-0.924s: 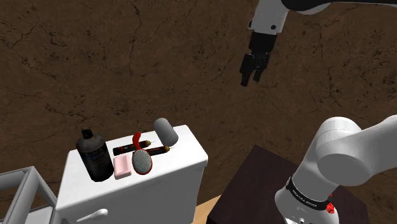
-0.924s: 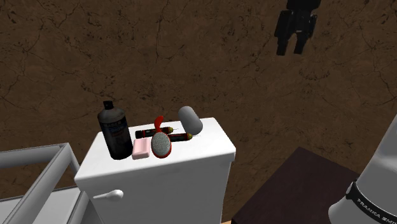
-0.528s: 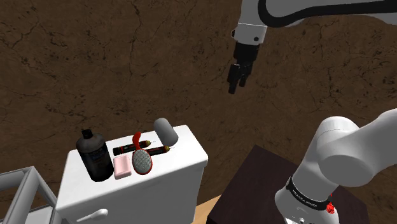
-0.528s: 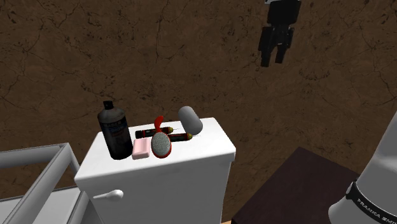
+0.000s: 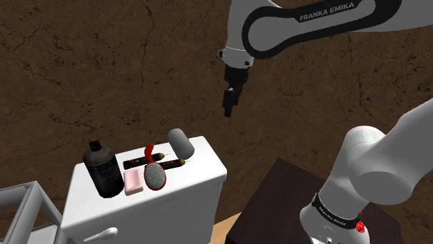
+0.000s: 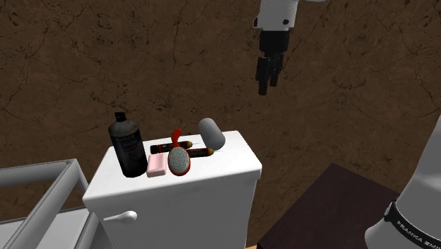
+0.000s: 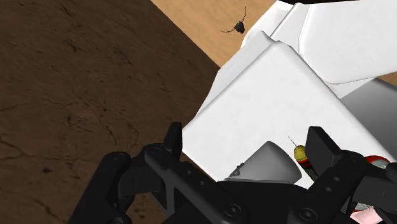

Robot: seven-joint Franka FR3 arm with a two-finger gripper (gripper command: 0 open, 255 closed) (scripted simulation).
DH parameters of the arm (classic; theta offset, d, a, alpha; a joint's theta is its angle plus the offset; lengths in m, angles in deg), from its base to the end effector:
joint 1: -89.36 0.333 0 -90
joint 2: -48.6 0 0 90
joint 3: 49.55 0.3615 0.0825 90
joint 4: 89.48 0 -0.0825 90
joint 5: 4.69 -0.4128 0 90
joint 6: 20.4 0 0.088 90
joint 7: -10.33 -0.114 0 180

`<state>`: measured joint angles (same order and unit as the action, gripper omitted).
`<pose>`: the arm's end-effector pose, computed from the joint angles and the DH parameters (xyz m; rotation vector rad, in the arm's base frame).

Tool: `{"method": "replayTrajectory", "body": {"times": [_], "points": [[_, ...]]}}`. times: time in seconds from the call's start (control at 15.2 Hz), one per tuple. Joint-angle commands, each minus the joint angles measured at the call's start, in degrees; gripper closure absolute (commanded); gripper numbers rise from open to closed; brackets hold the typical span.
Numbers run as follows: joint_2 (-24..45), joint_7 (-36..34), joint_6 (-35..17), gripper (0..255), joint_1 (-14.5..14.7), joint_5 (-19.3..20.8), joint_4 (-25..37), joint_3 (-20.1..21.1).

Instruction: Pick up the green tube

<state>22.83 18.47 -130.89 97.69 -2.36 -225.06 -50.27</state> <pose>0.4196 0.0524 0.5192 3.0761 0.4494 0.0183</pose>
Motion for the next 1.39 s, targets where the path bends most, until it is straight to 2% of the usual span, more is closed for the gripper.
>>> {"method": "replayTrajectory", "body": {"times": [0.0,0.59,1.25,1.32], "points": [[4.0,2.2,-3.2,0,1.1,0.5,1.0,0.5],[20.1,9.4,-14.6,0,5.4,3.7,6.0,4.1],[37.3,14.4,-23.8,0,9.9,11.3,13.8,8.2],[37.4,14.4,-23.9,0,10.0,11.4,13.9,8.2]]}}
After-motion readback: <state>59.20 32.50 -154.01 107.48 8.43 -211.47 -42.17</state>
